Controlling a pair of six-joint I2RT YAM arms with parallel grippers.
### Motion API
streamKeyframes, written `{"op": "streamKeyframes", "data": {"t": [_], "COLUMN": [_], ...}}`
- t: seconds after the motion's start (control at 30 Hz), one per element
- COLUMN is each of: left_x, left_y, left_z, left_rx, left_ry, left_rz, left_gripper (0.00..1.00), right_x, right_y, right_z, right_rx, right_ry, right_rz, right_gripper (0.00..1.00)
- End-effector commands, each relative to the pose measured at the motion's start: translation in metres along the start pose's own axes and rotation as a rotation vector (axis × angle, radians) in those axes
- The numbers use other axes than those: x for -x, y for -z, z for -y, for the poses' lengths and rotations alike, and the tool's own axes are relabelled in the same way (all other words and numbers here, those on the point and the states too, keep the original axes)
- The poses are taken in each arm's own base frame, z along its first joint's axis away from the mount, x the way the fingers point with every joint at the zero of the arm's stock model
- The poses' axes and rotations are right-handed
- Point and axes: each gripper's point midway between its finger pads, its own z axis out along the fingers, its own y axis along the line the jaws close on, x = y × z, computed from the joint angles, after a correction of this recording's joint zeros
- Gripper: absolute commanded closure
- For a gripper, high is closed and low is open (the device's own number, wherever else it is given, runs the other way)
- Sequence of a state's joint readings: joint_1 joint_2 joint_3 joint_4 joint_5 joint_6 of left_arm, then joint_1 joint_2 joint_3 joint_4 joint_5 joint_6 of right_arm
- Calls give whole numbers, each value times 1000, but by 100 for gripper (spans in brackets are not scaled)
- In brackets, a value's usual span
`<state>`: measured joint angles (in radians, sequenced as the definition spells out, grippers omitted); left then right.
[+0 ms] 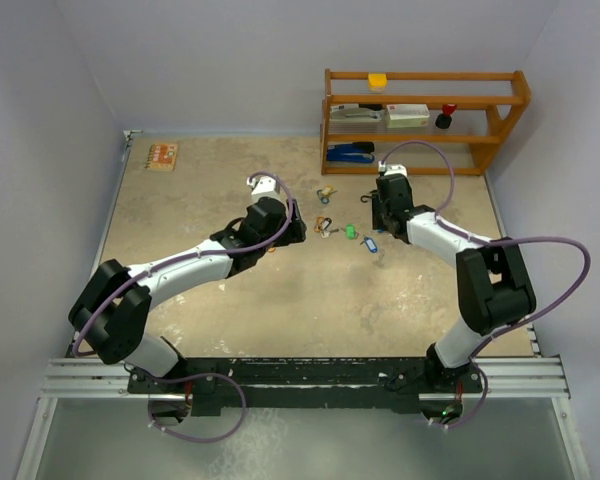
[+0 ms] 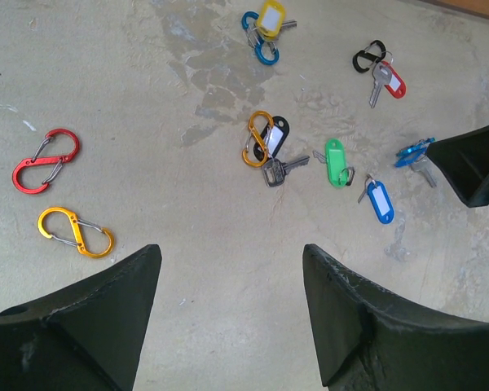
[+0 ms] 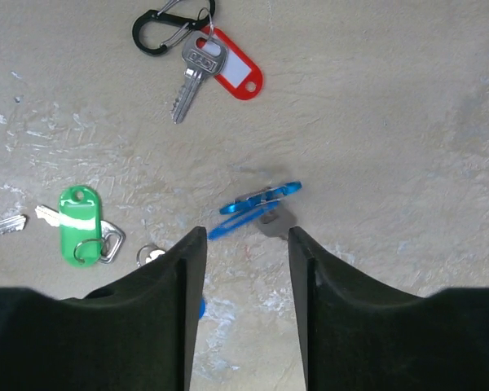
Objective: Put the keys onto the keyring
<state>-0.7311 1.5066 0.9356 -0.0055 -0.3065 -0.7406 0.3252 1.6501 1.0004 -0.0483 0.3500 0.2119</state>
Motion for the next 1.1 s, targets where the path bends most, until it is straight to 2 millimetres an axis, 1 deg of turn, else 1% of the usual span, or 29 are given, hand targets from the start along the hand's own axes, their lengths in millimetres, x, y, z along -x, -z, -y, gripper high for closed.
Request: {"op": "streamKeyframes", "data": {"t": [0.0, 0.07, 0.13, 0.37, 0.5, 0.67, 0.9, 1.07], "left_x": [17, 18, 18, 18, 17, 18, 17, 17], "left_y": [4, 5, 5, 4, 2, 2, 1, 1], "left_z": [8, 8, 8, 8, 9, 7, 5, 2], "left_rx": [-33, -35, -34, -31, -33, -25, -17, -13], "left_ry": [23, 24, 25, 25, 26, 25, 23, 25], "left_rz": [53, 55, 56, 54, 51, 53, 51, 50], "left_gripper": [32, 32, 32, 32, 32, 32, 32, 33], "right_x": [35, 39, 40, 18, 9, 1, -12, -13], "right_y": [16, 20, 22, 23, 18, 11, -1, -3], "right_z": [4, 7, 1, -35, -52, -67, -71, -70], "right_rx": [2, -7, 27, 163, 189, 205, 187, 170], "right_ry": [-54, -50, -23, 42, 96, 122, 141, 137], "right_rz": [95, 113, 111, 61, 27, -3, -49, -52], "right_gripper": [51, 51, 51, 55, 55, 55, 59, 66]}}
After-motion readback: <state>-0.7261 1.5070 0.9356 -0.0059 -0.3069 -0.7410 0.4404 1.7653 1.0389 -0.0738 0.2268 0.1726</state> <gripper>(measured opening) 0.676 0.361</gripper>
